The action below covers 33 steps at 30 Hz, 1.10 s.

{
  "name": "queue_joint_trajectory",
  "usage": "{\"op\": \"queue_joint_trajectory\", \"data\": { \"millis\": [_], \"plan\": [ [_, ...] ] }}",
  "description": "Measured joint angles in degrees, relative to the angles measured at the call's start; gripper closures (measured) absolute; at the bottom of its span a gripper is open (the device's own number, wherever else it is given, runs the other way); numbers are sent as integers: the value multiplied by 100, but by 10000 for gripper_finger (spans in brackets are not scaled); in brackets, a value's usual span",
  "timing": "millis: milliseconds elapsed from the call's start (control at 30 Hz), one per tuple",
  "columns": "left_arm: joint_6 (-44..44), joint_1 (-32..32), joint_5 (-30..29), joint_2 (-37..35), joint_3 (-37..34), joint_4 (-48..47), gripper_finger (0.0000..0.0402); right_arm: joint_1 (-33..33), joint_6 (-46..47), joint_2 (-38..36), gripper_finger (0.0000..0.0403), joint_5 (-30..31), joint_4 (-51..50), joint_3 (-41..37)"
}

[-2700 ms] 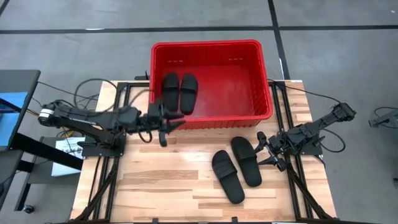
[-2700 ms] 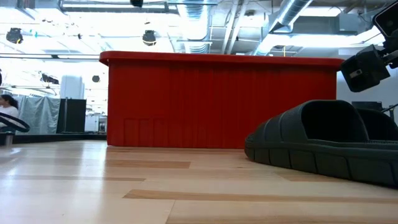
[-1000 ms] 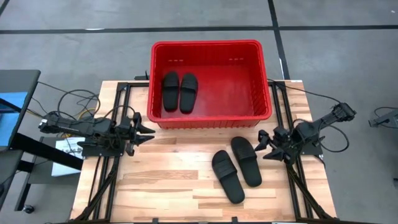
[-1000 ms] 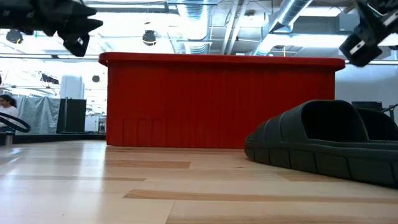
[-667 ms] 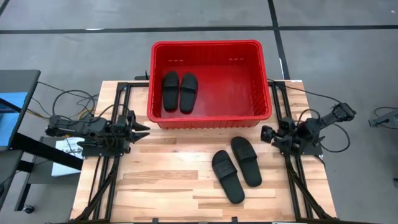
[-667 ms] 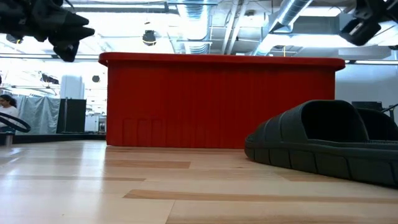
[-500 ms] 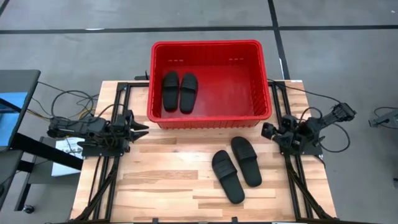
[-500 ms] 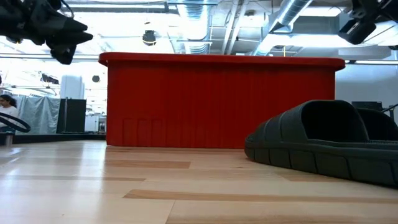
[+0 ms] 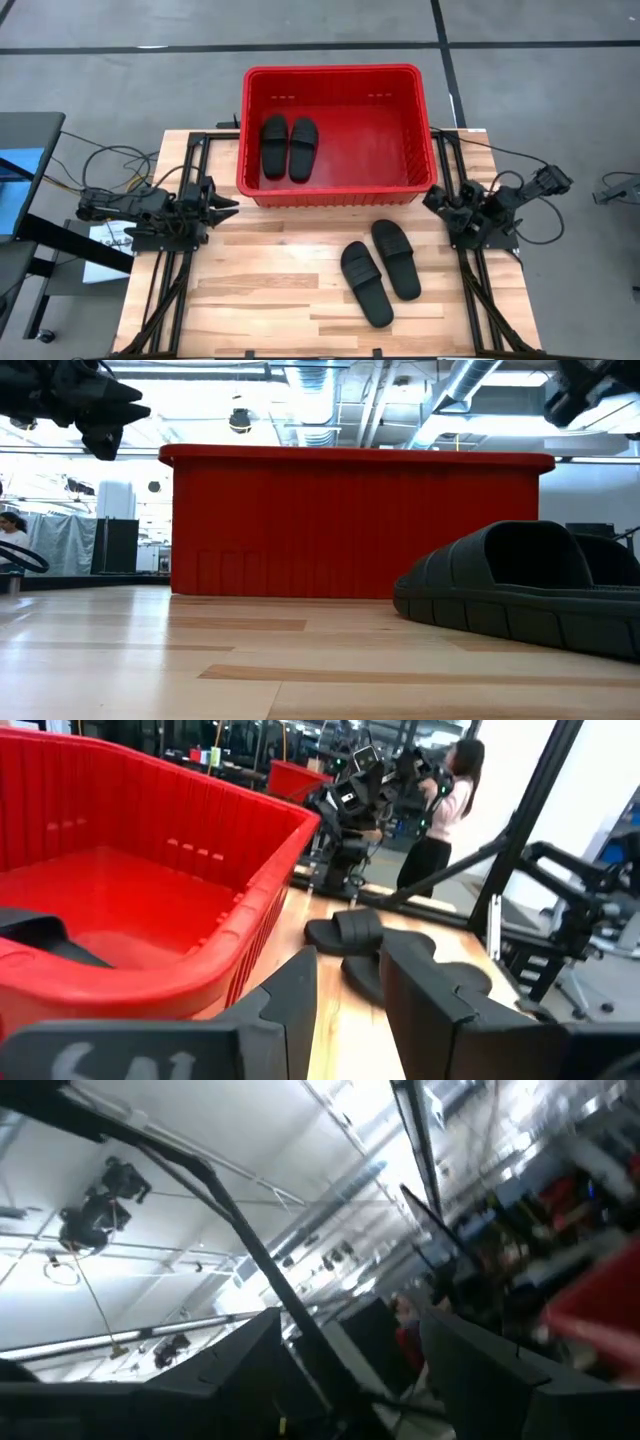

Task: Pick and place slides into bin
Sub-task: Put the black slipper into the red bin

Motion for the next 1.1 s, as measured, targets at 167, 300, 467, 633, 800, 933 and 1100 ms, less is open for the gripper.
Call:
{"op": "queue_joint_trajectory", "data": {
  "millis": [167,300,467,633,800,933,1100],
  "plan": [
    [-395,-2,-260,0,0,63,299,56,-855,7,170,-451,-19,451],
    [-1033,-2,-775,0,-1,63,299,149,-1191,96,170,-867,-526,1042],
    [-1160,-1,-1095,0,0,115,299,272,-1830,351,170,-904,-2470,2186],
    [-1178,0,-1218,0,-1,412,299,261,-2507,1016,170,-629,-4332,3524],
    [-1692,-2,-1235,0,1,493,299,263,-2718,1718,170,-354,-6305,4939],
    [-1904,0,-1321,0,0,539,299,261,-2565,2302,170,-280,-8057,6007],
    [-1944,-2,-1383,2,1,902,299,263,-1635,2954,170,-288,-10006,7142]
  ]
}}
